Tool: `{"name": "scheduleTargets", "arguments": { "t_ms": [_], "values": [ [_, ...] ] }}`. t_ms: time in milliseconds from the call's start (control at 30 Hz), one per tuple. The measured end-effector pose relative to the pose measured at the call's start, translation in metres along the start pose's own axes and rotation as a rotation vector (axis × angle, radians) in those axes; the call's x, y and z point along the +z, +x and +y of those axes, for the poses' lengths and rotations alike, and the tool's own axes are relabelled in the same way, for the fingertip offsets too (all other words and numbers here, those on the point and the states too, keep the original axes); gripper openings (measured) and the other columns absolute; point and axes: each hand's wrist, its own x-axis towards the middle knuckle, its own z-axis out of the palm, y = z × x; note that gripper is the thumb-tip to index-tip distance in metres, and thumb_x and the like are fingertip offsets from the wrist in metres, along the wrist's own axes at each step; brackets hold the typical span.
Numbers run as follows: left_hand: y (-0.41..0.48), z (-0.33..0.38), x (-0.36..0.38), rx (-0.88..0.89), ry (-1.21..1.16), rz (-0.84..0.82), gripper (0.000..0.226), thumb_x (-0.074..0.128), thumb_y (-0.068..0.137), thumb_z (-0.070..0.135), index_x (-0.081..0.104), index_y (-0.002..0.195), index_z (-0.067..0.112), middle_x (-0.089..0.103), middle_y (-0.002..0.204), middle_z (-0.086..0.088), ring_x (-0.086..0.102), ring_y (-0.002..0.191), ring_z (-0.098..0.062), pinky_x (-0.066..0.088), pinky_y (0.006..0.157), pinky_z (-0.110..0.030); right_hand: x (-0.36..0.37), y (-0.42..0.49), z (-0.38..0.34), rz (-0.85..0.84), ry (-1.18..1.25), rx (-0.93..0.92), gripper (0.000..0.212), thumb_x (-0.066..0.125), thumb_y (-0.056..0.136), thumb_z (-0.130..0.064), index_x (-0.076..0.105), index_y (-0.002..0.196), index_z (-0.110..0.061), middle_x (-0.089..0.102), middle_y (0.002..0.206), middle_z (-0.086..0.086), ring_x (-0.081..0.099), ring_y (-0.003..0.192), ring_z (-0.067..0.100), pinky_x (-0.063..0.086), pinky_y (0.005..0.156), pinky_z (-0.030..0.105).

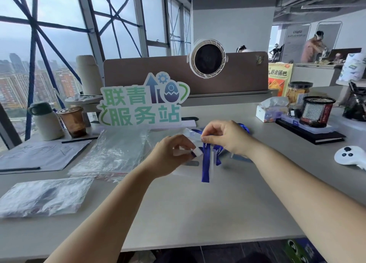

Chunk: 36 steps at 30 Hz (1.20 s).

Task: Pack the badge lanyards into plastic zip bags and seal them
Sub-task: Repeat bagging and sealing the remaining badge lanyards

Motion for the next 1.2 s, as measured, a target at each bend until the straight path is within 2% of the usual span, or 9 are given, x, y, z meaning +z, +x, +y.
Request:
{"name": "scheduleTargets", "arguments": {
  "t_ms": [167,400,500,567,700,800,933,1067,1200],
  "values": [
    [-0.002,-0.003,-0.003,-0.169,-0.509,0.035,0.018,0.068,0.082,0.005,0.062,0.083,0.021,0.061,0.082,0.008,0.055,0.073,-0.006,0.045,0.065,-0.018,0.011,-0.002,0.015,0.023,0.270,0.077,0.009,0.062,0.077,-0.031,0.068,0.077,-0.024,0.067,0.070,-0.010,0.056,0.067,0.005,0.046,0.067,0.019],
    [0.010,-0.021,0.008,-0.402,-0.703,0.307,0.014,0.069,0.083,0.009,0.061,0.095,0.010,0.064,0.095,-0.010,0.060,0.083,-0.021,0.048,0.068,-0.028,0.020,-0.009,0.035,0.042,0.293,0.189,0.020,0.048,0.096,-0.009,0.066,0.105,-0.006,0.060,0.072,0.000,0.049,0.061,0.005,0.047,0.068,0.014],
    [0.015,-0.023,0.011,-0.468,-0.641,0.409,0.017,0.070,0.082,0.013,0.061,0.096,0.012,0.065,0.096,-0.008,0.061,0.082,-0.019,0.048,0.065,-0.025,0.019,-0.014,0.035,0.026,0.187,0.191,0.017,0.048,0.097,-0.009,0.065,0.101,-0.009,0.061,0.076,0.000,0.052,0.050,-0.005,0.043,0.058,0.008],
    [0.018,-0.022,0.013,-0.502,-0.579,0.469,0.017,0.071,0.082,0.015,0.061,0.096,0.014,0.065,0.094,-0.004,0.061,0.081,-0.016,0.046,0.062,-0.020,0.018,-0.017,0.035,0.012,0.084,0.188,0.018,0.049,0.097,-0.013,0.067,0.103,-0.012,0.064,0.078,-0.001,0.055,0.056,-0.007,0.041,0.060,0.005],
    [0.019,-0.022,0.016,-0.514,-0.340,0.523,0.024,0.071,0.079,0.021,0.061,0.101,0.017,0.064,0.097,0.003,0.060,0.085,-0.013,0.044,0.063,-0.022,0.015,-0.021,0.034,-0.050,-0.097,0.162,0.018,0.057,0.093,-0.018,0.069,0.106,-0.016,0.070,0.092,-0.005,0.065,0.097,0.012,0.046,0.089,0.018],
    [0.019,-0.021,0.017,-0.472,-0.192,0.480,0.017,0.068,0.081,0.020,0.061,0.097,0.022,0.065,0.100,0.004,0.060,0.089,-0.015,0.046,0.067,-0.027,0.013,-0.021,0.027,-0.132,-0.185,0.133,0.025,0.065,0.087,-0.017,0.068,0.110,-0.024,0.068,0.105,-0.009,0.063,0.101,0.008,0.047,0.096,0.027],
    [0.017,-0.015,0.019,-0.286,0.033,0.385,0.016,0.067,0.083,0.019,0.066,0.098,0.021,0.067,0.101,0.003,0.059,0.098,-0.018,0.049,0.077,-0.031,0.009,-0.016,0.009,-0.104,-0.327,0.013,0.022,0.066,0.084,-0.014,0.068,0.097,-0.032,0.067,0.095,-0.012,0.060,0.082,-0.003,0.050,0.082,0.023],
    [0.014,-0.005,0.018,-0.128,0.120,0.239,0.017,0.070,0.082,0.019,0.066,0.098,0.021,0.061,0.092,0.011,0.056,0.098,-0.018,0.049,0.083,-0.034,0.005,-0.010,-0.003,0.000,-0.291,-0.052,0.009,0.069,0.083,-0.017,0.066,0.087,-0.025,0.065,0.080,0.000,0.059,0.075,0.020,0.051,0.071,0.038],
    [0.011,-0.001,0.014,-0.079,0.089,0.160,0.018,0.072,0.081,0.022,0.066,0.098,0.024,0.065,0.097,0.010,0.057,0.097,-0.015,0.050,0.083,-0.032,0.004,-0.003,-0.002,0.080,-0.345,-0.097,0.007,0.071,0.081,-0.021,0.065,0.084,-0.023,0.060,0.083,-0.007,0.053,0.077,0.017,0.046,0.071,0.035]
  ]
}}
